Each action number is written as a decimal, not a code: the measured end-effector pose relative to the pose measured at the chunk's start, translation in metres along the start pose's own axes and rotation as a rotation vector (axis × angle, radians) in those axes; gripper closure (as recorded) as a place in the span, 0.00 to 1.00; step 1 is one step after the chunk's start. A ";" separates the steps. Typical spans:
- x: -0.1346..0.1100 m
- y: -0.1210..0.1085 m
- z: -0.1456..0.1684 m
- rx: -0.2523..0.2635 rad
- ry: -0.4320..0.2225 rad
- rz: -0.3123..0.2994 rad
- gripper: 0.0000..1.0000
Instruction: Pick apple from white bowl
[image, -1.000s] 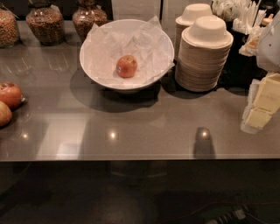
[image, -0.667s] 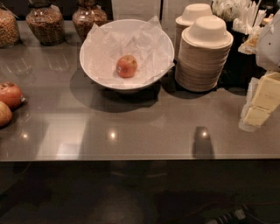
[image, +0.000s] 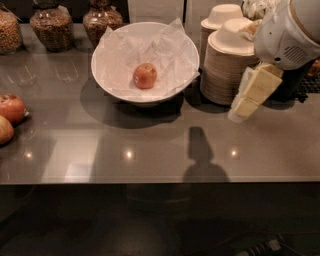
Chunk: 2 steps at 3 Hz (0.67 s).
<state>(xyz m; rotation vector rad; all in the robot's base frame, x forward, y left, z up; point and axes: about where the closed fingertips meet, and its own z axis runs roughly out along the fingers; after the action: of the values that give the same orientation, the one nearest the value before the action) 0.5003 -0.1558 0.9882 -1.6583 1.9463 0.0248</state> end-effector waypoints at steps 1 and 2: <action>-0.051 -0.025 0.021 0.015 -0.106 -0.068 0.00; -0.097 -0.048 0.047 0.021 -0.166 -0.129 0.00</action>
Offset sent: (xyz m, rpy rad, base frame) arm 0.1143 0.1484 0.0256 0.1303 -0.1560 0.2404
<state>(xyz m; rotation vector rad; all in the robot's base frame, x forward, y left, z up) 0.5697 -0.0624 1.0072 -1.7083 1.7088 0.0888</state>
